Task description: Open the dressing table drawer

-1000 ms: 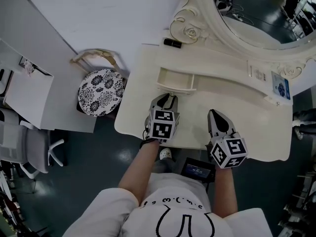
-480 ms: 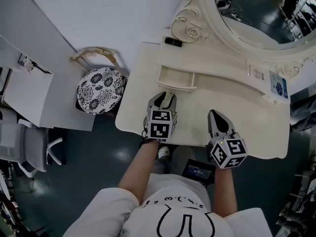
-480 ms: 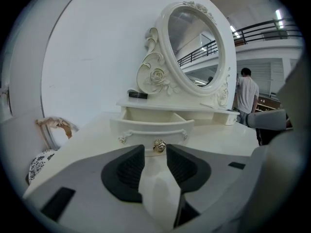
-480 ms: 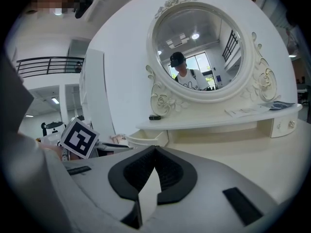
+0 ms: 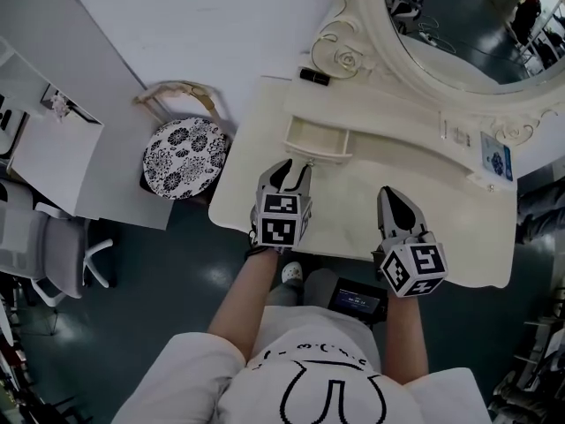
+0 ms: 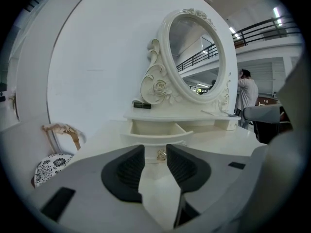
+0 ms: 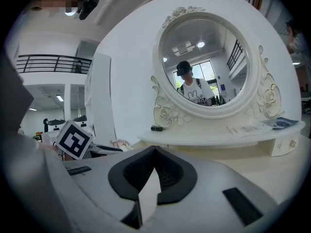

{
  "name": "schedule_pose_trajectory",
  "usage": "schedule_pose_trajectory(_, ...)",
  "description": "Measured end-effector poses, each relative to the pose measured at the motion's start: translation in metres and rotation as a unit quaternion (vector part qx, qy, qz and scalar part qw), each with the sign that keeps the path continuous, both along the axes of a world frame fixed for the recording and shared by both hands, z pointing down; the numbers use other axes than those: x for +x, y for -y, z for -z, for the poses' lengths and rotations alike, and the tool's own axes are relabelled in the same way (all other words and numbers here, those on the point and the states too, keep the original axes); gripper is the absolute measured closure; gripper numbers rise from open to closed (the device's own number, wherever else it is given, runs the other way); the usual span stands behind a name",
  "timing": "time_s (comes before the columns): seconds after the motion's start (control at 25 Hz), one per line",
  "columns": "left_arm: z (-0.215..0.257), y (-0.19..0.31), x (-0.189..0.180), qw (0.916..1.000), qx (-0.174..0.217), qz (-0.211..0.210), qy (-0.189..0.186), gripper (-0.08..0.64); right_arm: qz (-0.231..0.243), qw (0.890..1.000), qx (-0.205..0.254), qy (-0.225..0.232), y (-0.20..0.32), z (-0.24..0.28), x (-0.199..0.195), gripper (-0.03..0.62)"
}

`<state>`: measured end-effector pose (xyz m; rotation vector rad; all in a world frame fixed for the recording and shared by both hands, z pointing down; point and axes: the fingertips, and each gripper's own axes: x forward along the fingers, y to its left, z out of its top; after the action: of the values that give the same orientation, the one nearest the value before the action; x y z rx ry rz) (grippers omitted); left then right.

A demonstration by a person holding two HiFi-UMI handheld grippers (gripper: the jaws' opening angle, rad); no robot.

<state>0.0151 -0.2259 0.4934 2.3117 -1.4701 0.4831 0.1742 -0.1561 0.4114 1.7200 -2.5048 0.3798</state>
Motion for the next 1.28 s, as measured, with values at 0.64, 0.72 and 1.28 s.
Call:
schedule_pose_trajectory(0.64,0.074,-0.024,-0.003,0.9991,0.039,0.012,-0.012,0.402,0.026,0.999,0.017,-0.009,-0.008,0.056,0.007,0.568)
schedule_pose_trajectory(0.72,0.083,-0.028,-0.001,0.9989,0.045,0.007,-0.012,0.402,0.030,0.999,0.020,-0.011,-0.010,0.062,0.006,0.568)
schedule_pose_trajectory(1.28,0.134,-0.039,0.003,0.9933,0.114,-0.017,-0.012,0.555,0.059,0.996,0.052,-0.042,-0.014,0.089,-0.009,0.568)
